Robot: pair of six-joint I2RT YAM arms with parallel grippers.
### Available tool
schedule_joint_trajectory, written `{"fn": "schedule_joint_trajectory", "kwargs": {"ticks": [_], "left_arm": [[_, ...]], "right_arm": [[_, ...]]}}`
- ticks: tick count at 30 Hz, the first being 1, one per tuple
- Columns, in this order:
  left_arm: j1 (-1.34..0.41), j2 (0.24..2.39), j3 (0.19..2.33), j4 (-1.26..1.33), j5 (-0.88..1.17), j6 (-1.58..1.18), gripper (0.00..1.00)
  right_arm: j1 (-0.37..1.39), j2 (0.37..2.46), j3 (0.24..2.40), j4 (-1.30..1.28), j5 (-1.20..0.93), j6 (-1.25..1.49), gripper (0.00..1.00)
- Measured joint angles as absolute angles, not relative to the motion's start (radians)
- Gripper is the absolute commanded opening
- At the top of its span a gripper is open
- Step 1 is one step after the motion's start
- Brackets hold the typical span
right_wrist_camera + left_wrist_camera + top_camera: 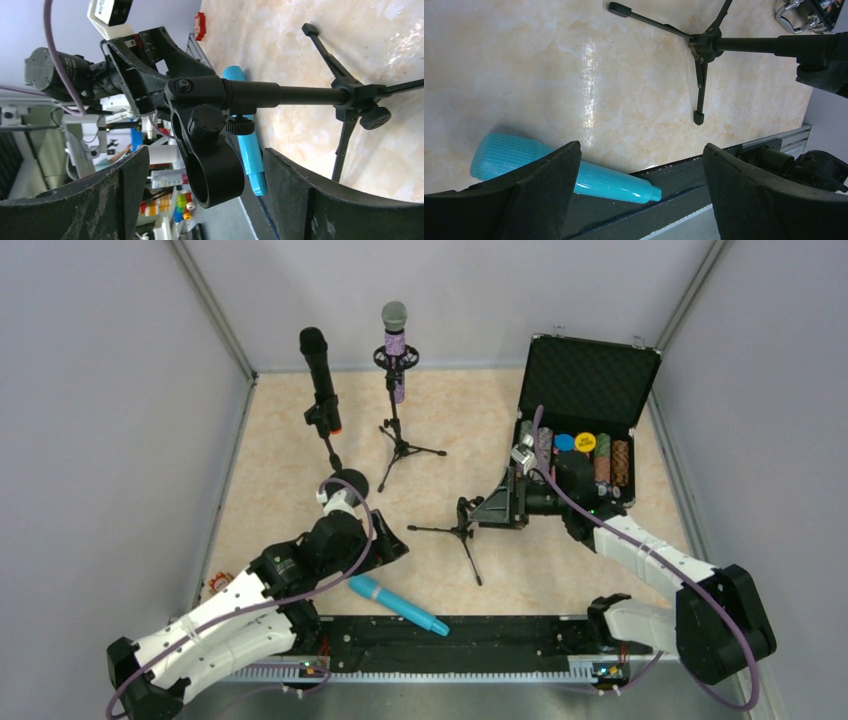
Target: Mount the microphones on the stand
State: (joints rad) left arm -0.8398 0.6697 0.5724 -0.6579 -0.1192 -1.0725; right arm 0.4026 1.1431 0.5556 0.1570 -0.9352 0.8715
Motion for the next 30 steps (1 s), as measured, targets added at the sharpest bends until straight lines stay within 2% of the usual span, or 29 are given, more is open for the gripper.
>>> {"fn": "schedule_joint_trajectory", "kwargs": {"ticks": [10,15,19,23,30], "left_arm": [[-0.84,0.712,0.572,-0.636,-0.119,-1.071,0.95],[-0.84,0.712,0.572,-0.635,-0.119,-1.071,0.95],[-0.84,0.712,0.572,-0.633,-0.119,-1.071,0.95],[-0.84,0.712,0.572,-0.628,-0.119,-1.072,0.95],[-0.84,0.714,0.572,-0.628,-0.12,-1.071,0.95]], "right_arm": [[0.403,1.203,0.544,0.324,-0.974,0.99,0.73],[0.403,1.244,0.545,0.347,-0.979,1.006,0.53],[0.403,1.279,0.559,0.334,-0.986,0.998,0.45],[0.403,1.286,0.575,0.335,-1.001,0.996,0.29],[0.403,1.28,0.597,0.321,-1.039,0.997,0.08]]}}
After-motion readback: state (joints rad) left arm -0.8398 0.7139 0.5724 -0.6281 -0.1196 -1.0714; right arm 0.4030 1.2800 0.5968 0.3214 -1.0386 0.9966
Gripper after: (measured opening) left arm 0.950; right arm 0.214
